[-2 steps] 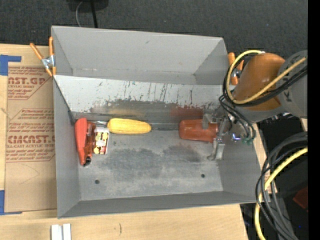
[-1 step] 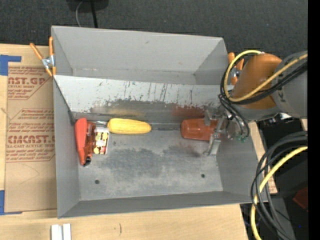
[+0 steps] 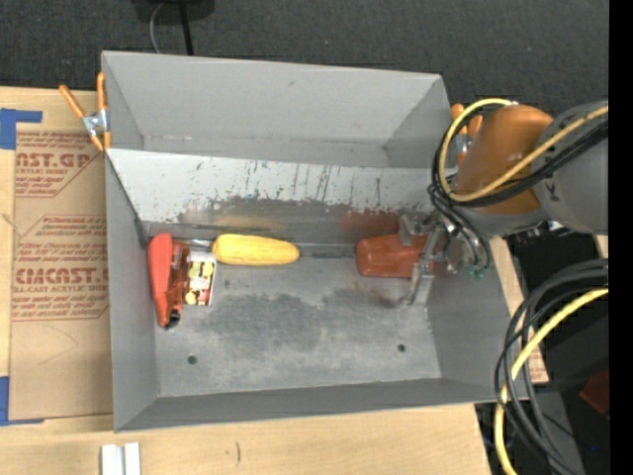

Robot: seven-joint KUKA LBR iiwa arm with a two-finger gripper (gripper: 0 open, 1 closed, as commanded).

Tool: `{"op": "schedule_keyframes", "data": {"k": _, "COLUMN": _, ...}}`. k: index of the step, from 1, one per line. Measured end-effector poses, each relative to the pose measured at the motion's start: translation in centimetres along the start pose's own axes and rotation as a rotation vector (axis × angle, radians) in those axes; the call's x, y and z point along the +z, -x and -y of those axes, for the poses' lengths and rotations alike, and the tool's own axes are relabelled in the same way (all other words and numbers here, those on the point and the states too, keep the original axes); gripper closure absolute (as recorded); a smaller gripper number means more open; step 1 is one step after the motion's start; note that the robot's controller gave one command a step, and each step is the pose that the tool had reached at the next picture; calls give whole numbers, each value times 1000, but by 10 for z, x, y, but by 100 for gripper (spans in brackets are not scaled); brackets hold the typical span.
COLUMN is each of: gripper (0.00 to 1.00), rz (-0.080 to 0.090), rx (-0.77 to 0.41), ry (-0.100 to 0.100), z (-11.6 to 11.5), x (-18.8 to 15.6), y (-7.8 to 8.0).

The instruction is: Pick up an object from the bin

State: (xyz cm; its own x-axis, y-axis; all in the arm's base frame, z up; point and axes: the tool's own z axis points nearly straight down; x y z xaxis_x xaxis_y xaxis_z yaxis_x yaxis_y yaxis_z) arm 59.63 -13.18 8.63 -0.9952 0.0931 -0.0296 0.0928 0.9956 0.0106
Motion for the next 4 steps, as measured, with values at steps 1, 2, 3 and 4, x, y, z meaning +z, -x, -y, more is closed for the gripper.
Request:
{"op": "schedule_keyframes", "data": {"k": 1, "gripper": 0, "rz": 14, "rx": 66, "ry": -2, "z": -6, "x": 2, "y": 3}}
{"op": "schedule_keyframes", "data": {"k": 2, "gripper": 0, "rz": 20, "rx": -148, "ry": -4, "z": 0, "x": 3, "y": 5}}
{"op": "schedule_keyframes", "data": {"k": 3, "gripper": 0, "rz": 13, "rx": -53, "ry": 3, "z": -1, "x": -5, "y": 0}}
{"op": "schedule_keyframes", "data": {"k": 4, "gripper": 0, "rz": 24, "rx": -348, "ry": -8, "z": -5, "x": -17, "y": -3}}
